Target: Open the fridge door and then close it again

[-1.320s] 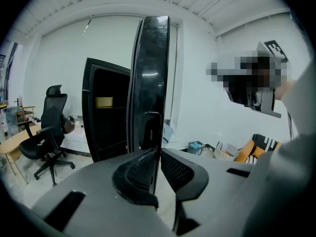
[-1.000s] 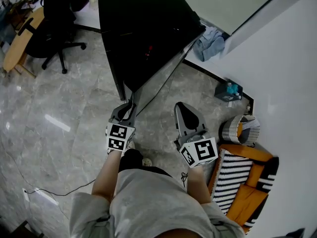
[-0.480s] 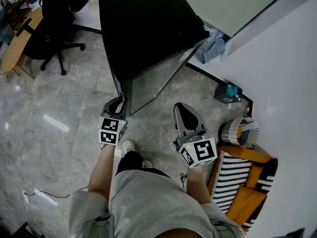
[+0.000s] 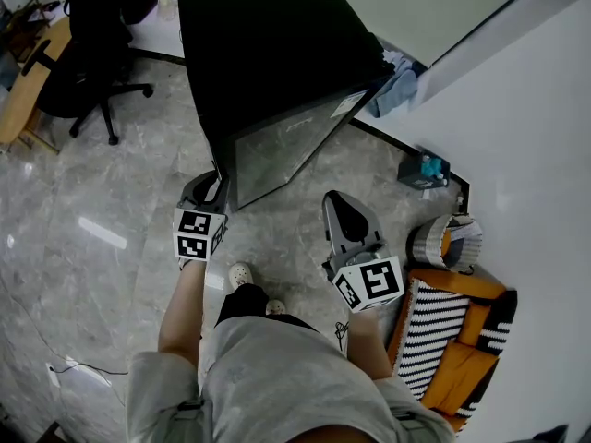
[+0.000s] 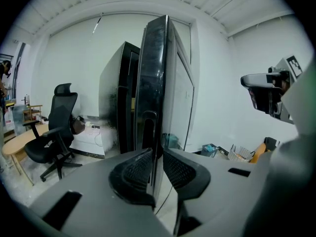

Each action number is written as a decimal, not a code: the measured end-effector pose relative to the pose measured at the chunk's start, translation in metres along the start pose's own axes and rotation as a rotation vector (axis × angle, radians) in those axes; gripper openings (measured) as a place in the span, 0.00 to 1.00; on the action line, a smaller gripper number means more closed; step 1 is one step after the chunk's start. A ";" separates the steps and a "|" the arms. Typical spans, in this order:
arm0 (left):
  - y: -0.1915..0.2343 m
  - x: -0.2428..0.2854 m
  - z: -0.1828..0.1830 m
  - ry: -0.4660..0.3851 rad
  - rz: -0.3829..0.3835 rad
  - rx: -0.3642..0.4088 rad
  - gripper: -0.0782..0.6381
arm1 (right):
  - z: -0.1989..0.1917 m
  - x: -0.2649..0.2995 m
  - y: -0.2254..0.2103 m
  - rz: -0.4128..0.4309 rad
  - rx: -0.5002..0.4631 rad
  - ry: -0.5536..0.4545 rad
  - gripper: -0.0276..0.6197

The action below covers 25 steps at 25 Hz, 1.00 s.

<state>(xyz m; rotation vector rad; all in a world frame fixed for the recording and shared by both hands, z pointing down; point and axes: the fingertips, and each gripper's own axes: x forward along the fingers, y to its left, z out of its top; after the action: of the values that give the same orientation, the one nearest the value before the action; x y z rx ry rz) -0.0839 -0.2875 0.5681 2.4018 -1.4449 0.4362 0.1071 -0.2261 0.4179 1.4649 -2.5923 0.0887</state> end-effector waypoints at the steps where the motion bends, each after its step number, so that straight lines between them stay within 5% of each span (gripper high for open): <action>1: 0.004 0.002 0.001 0.001 -0.001 0.003 0.20 | 0.000 0.002 0.000 -0.003 0.001 0.000 0.08; 25: 0.040 0.028 0.014 0.008 0.000 0.046 0.21 | -0.002 0.019 -0.002 -0.043 0.005 0.014 0.08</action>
<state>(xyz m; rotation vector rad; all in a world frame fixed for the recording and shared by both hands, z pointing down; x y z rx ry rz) -0.1055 -0.3335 0.5713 2.4326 -1.4471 0.4844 0.0992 -0.2430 0.4231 1.5150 -2.5500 0.0993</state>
